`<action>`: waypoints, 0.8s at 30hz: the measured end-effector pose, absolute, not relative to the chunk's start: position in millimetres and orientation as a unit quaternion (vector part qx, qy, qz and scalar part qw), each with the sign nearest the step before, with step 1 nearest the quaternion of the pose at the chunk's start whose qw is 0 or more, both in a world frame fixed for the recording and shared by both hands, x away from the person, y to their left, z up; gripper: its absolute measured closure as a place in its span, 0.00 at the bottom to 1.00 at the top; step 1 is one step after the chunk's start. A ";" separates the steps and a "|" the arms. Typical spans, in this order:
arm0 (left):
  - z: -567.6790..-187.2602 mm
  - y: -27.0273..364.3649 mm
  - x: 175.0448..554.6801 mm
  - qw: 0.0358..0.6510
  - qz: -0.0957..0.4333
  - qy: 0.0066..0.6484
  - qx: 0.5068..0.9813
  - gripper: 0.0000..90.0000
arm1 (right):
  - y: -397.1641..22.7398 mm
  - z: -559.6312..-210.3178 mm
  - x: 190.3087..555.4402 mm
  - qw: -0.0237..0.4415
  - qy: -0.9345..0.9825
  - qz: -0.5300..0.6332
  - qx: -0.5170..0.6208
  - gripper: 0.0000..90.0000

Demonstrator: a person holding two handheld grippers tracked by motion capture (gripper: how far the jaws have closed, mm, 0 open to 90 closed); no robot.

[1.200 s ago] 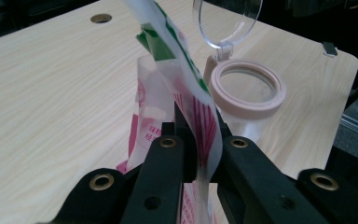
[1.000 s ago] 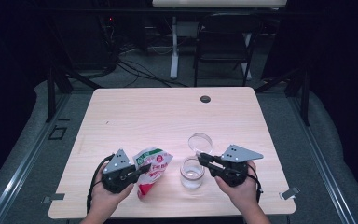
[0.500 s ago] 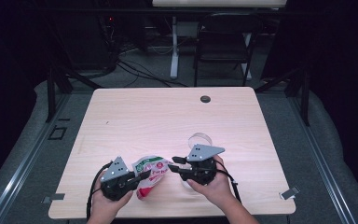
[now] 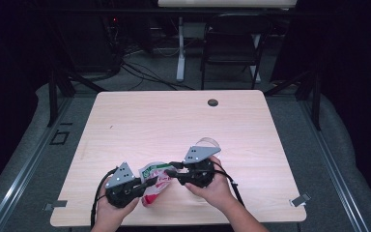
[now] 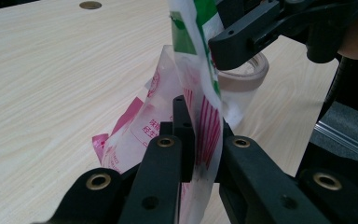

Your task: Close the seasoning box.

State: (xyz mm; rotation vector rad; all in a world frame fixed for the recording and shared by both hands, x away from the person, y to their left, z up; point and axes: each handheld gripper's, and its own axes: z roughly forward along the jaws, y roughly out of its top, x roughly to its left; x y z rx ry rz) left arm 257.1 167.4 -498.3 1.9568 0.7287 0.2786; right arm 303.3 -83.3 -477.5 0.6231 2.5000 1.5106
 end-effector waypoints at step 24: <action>-502.5 166.1 257.4 0.502 0.117 0.307 0.800 0.89 | -73.2 -482.5 307.8 0.049 0.866 0.457 0.195 1.00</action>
